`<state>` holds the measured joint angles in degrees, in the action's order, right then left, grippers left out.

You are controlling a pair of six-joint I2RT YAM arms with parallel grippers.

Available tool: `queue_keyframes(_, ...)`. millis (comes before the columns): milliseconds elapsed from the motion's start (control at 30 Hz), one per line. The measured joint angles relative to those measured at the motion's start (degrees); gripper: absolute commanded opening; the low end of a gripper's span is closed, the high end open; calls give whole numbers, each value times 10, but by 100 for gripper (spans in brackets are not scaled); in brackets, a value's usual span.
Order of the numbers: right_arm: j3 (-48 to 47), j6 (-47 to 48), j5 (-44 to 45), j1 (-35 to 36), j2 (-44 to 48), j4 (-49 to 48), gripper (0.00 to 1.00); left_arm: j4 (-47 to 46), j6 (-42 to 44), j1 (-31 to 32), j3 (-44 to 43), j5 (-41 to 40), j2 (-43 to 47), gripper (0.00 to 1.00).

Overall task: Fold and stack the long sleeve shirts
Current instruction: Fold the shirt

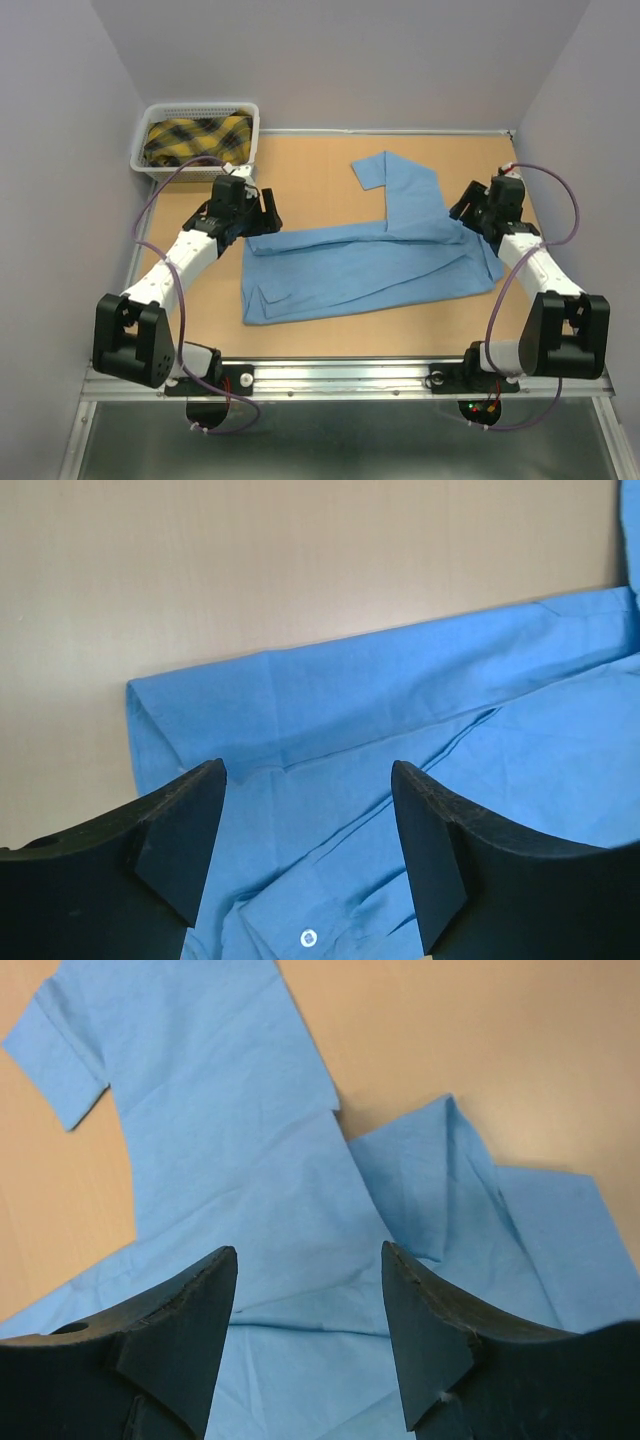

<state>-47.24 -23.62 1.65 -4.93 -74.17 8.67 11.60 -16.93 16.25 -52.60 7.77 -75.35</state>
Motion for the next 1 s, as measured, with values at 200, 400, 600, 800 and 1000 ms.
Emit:
queue_keyframes(200,-73,-2,-41,0,-89,11,65,-24,-23,6,-37,37,-60,72)
queue_keyframes(400,-187,59,-89,0,-200,15,66,-37,-34,6,-42,51,-130,72)
queue_keyframes(600,-293,119,-101,0,-314,14,69,-47,-27,6,-42,51,-133,85)
queue_keyframes(800,-370,172,-118,0,-414,14,70,-58,-5,7,-27,51,-128,96)
queue_keyframes(1000,-424,220,-128,0,-477,18,70,-59,15,7,15,40,-85,97)
